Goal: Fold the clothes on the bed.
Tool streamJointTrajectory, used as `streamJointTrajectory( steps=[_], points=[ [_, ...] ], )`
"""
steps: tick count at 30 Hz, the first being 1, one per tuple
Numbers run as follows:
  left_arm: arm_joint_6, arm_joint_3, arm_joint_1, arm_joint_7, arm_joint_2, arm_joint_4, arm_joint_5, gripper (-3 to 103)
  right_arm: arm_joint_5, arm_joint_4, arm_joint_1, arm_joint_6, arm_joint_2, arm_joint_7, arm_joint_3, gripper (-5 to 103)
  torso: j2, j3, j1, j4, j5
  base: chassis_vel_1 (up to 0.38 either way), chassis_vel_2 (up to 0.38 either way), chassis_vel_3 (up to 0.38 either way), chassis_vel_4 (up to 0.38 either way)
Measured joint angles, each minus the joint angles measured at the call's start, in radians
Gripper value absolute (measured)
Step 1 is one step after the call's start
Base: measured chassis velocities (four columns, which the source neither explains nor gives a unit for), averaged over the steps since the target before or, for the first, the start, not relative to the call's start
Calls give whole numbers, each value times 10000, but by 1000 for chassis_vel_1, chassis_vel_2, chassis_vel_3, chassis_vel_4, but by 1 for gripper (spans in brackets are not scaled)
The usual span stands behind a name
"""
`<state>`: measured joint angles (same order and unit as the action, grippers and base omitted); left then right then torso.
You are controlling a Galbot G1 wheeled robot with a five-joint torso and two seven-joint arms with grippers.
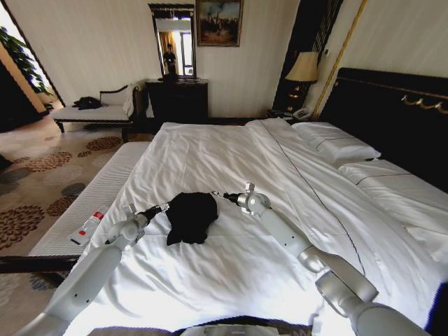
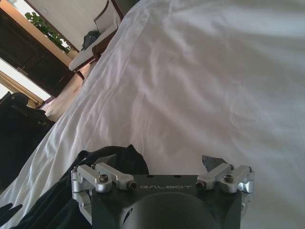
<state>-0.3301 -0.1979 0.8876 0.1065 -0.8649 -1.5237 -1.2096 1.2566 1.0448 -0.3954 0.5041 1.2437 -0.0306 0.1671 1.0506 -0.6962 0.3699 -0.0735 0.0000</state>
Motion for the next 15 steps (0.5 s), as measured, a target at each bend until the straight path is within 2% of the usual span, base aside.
streamJointTrajectory(
  steps=[6,9,15],
  points=[
    [12,-18,87,43,-10,-78,-6,99,-52,-99,-39,-1,208,-5,3,98,-1,0,0,5,0,0,0,0,0],
    [21,-47,97,64,-8,-113,-34,99,-57,-69,-135,26,221,-38,67,93,-1,0,0,3,0,0,0,0,0],
    [33,-54,91,73,-7,-110,-49,99,-57,-51,-178,54,263,-109,182,93,-1,0,0,0,0,0,0,0,0]
  ],
)
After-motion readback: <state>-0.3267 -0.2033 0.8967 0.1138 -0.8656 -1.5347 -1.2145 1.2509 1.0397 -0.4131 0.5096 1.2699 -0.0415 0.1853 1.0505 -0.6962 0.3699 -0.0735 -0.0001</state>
